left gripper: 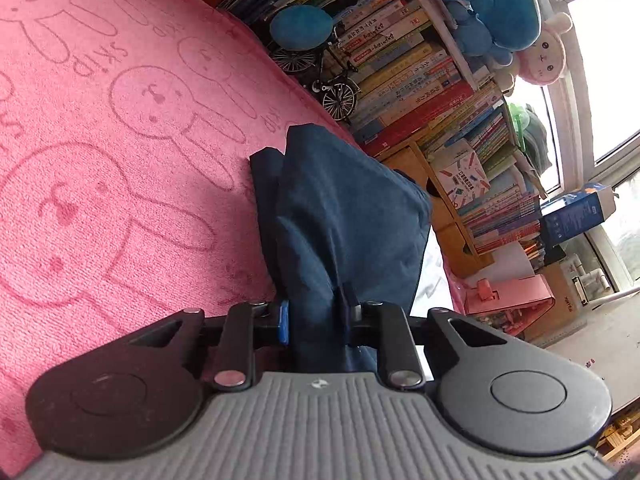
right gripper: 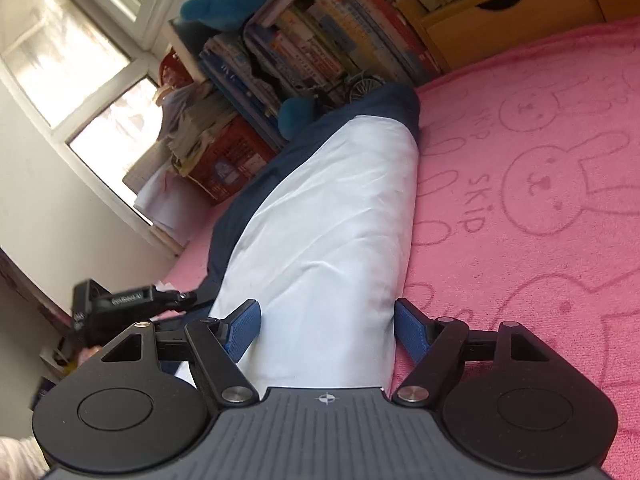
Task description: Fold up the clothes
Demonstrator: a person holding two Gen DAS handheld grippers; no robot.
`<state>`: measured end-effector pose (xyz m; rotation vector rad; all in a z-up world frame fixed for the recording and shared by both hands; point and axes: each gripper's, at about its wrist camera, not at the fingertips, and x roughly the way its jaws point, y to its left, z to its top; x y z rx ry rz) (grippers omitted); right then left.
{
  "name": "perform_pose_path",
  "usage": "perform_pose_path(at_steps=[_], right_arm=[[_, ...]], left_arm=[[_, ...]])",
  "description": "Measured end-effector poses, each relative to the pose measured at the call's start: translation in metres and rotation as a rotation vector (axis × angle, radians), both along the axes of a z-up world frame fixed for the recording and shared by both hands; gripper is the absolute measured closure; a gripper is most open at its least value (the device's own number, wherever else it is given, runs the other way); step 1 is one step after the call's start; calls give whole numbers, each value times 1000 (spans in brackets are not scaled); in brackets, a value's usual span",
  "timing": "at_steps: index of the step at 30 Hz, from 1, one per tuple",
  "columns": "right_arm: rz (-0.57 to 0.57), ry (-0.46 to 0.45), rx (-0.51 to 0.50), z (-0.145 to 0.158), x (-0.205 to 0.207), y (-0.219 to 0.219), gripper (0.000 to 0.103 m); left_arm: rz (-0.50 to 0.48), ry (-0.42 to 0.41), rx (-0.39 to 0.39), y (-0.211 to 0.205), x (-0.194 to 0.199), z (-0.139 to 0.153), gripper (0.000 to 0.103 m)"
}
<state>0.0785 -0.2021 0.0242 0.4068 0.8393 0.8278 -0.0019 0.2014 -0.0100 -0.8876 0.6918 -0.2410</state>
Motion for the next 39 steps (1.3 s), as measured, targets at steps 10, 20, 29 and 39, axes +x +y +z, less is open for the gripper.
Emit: perform_pose_path(at_steps=[10, 20, 29, 39], right_arm=[[-187, -15, -40, 20, 39, -12, 51], [-104, -72, -148, 7, -34, -18, 40], [-57, -264, -401, 13, -97, 6, 31], [-48, -322, -494, 11, -129, 18, 26]], left_arm=[[-86, -60, 167, -33, 102, 38, 84], [6, -62, 343, -8, 52, 42, 63], [45, -124, 689, -52, 13, 85, 61], [33, -166, 712, -87, -15, 95, 54]])
